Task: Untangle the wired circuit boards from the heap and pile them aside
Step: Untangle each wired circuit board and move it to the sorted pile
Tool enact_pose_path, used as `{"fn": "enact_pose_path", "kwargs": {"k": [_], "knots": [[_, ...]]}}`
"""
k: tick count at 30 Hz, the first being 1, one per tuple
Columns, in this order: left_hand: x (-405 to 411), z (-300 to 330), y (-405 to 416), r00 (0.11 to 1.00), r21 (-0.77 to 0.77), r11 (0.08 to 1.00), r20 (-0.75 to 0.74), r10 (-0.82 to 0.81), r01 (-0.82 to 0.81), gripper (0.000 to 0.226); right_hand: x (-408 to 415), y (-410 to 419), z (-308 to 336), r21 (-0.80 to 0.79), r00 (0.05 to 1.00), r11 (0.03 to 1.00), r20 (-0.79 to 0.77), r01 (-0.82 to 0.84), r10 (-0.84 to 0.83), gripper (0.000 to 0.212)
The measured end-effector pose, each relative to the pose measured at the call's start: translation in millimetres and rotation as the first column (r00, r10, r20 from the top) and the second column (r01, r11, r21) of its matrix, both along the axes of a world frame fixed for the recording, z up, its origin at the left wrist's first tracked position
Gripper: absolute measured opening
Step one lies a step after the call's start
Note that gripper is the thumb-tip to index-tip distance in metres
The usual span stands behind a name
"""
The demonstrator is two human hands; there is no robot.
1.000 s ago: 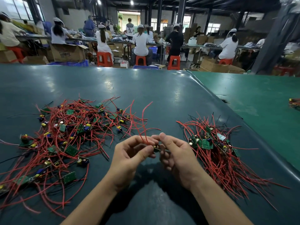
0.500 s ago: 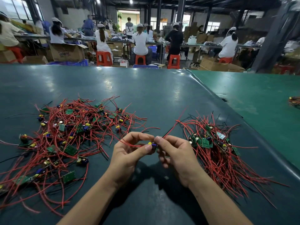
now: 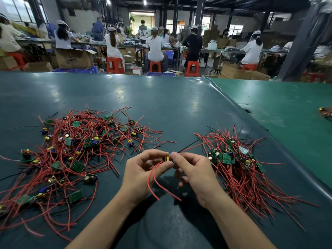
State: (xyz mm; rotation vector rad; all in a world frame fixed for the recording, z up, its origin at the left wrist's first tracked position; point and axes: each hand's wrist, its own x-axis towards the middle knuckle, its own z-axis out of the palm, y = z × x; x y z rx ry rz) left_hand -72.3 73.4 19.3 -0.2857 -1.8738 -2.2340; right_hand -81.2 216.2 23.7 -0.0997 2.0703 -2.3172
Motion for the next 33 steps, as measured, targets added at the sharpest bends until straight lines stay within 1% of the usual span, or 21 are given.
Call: {"fn": "enact_pose_path", "kwargs": {"k": [2, 7, 11, 13, 17, 19, 21, 24, 25, 27, 31, 33], "knots": [[0.6, 0.7, 1.3, 1.000, -0.026, 1.000, -0.012, 0.000, 0.000, 0.033, -0.8, 0.3, -0.5, 0.008, 0.999, 0.999, 0.012, 0.039, -0.039, 0.021], [0.5, 1.7, 1.0, 1.000, -0.035, 0.999, -0.007, -0.004, 0.004, 0.023, -0.7, 1.2, 3.1, -0.045, 0.996, 0.995, 0.002, 0.087, -0.087, 0.021], [-1.1, 2.3, -0.2, 0.999, 0.037, 0.999, 0.038, -0.009, 0.007, 0.026, -4.5, 5.4, 6.0, -0.081, 0.984, 0.981, 0.010, 0.177, -0.177, 0.030], [-2.1, 2.3, -0.5, 0.999, 0.049, 0.999, 0.044, -0.014, 0.011, 0.025, -6.8, 7.3, 7.6, -0.116, 0.973, 0.966, 0.006, 0.230, -0.231, 0.032], [-2.7, 0.9, -3.1, 0.998, 0.099, 0.995, 0.051, -0.037, 0.032, 0.024, -11.6, 14.8, 9.6, -0.183, 0.934, 0.917, 0.020, 0.354, -0.357, 0.030], [-2.9, 0.2, -5.0, 0.997, 0.117, 0.992, 0.056, -0.052, 0.046, 0.027, -14.2, 18.8, 11.8, -0.250, 0.920, 0.887, 0.046, 0.388, -0.389, 0.028], [-4.0, -0.1, -6.2, 0.996, 0.124, 0.991, 0.066, -0.059, 0.051, 0.034, -15.6, 21.3, 14.7, -0.366, 0.926, 0.851, 0.109, 0.376, -0.362, 0.030], [-6.5, -0.7, -7.7, 0.994, 0.176, 0.983, 0.085, -0.066, 0.050, 0.053, -14.8, 21.1, 18.2, -0.593, 0.956, 0.756, 0.246, 0.277, -0.158, 0.033], [-6.7, -0.6, -8.4, 0.993, 0.191, 0.980, 0.090, -0.072, 0.054, 0.056, -14.2, 20.6, 18.9, -0.634, 0.959, 0.731, 0.265, 0.253, -0.103, 0.033], [-6.4, -0.1, -8.9, 0.992, 0.204, 0.977, 0.093, -0.090, 0.070, 0.056, -14.0, 21.5, 19.4, -0.640, 0.960, 0.729, 0.264, 0.243, -0.088, 0.033], [-7.0, 0.0, -9.9, 0.993, 0.210, 0.976, 0.088, -0.084, 0.064, 0.054, -15.2, 22.5, 19.1, -0.526, 0.955, 0.797, 0.155, 0.296, -0.252, 0.028], [-7.2, 0.4, -10.0, 0.992, 0.208, 0.976, 0.088, -0.085, 0.066, 0.050, -15.0, 21.0, 17.7, -0.475, 0.938, 0.812, 0.105, 0.339, -0.331, 0.026]]}}
